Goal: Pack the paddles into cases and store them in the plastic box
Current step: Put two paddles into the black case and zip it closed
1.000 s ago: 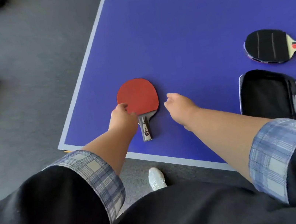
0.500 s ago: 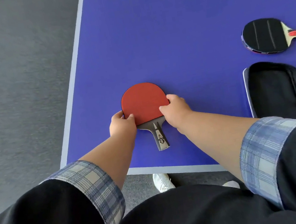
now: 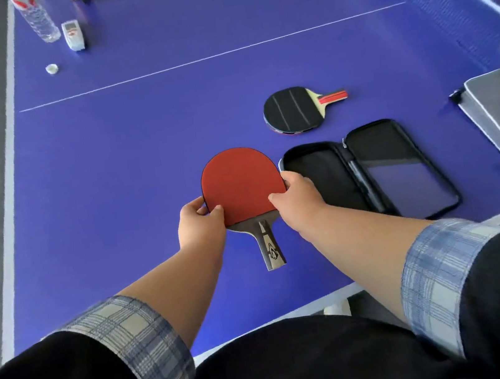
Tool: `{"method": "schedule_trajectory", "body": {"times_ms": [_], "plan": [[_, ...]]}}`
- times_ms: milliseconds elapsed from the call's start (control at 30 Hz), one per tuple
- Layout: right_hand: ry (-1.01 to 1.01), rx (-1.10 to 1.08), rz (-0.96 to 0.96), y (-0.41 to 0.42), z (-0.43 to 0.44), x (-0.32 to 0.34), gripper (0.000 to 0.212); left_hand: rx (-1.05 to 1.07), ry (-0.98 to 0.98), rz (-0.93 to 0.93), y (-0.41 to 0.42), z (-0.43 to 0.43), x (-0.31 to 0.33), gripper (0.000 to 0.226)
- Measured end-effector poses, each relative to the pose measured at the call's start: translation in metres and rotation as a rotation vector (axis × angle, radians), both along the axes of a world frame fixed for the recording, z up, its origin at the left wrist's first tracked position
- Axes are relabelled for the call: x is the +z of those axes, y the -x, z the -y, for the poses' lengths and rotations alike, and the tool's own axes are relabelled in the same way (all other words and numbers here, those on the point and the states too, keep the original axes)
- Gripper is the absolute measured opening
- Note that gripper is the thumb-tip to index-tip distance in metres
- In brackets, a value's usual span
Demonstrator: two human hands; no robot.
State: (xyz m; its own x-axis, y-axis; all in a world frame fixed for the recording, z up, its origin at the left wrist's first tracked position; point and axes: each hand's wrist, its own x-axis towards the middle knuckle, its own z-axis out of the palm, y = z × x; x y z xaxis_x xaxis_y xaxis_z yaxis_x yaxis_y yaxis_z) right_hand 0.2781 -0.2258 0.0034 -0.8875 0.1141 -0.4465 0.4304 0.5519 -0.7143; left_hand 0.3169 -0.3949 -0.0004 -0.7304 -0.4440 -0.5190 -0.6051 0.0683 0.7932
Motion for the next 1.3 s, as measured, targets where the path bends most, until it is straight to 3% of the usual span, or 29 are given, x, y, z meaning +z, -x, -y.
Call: {"method": "schedule_trajectory", "body": {"times_ms": [67,233,500,600,833,933,1133,1300], "plan": [[0.049,-0.050,-0.022,0.005,-0.036,-0.003,0.030,-0.004,-0.033,-0.012,0.008,-0.038,-0.002,0.025],[0.080,-0.179,0.009,0.019,-0.123,-0.014,0.057,-0.032,-0.094,0.013,0.028,-0.130,-0.010,0.040],[-0.027,-0.033,0.082,0.046,-0.189,-0.069,0.032,-0.040,0.012,0.212,0.057,-0.197,-0.053,0.065],[-0.037,-0.022,0.058,0.048,-0.188,-0.076,0.054,-0.051,0.135,0.270,0.054,-0.208,-0.058,0.069],[-0.199,0.245,0.093,0.049,-0.190,-0.069,0.073,-0.195,0.274,0.355,0.057,-0.227,-0.038,0.034],[-0.240,0.335,0.118,0.056,-0.197,-0.060,0.070,-0.206,0.298,0.414,0.060,-0.229,-0.030,0.024],[-0.194,0.310,0.003,0.096,-0.219,-0.034,0.055,-0.162,0.359,0.307,0.090,-0.228,-0.010,0.062],[-0.214,0.218,-0.083,0.163,-0.229,-0.027,0.054,-0.208,0.389,0.159,0.131,-0.216,-0.012,0.063]]}}
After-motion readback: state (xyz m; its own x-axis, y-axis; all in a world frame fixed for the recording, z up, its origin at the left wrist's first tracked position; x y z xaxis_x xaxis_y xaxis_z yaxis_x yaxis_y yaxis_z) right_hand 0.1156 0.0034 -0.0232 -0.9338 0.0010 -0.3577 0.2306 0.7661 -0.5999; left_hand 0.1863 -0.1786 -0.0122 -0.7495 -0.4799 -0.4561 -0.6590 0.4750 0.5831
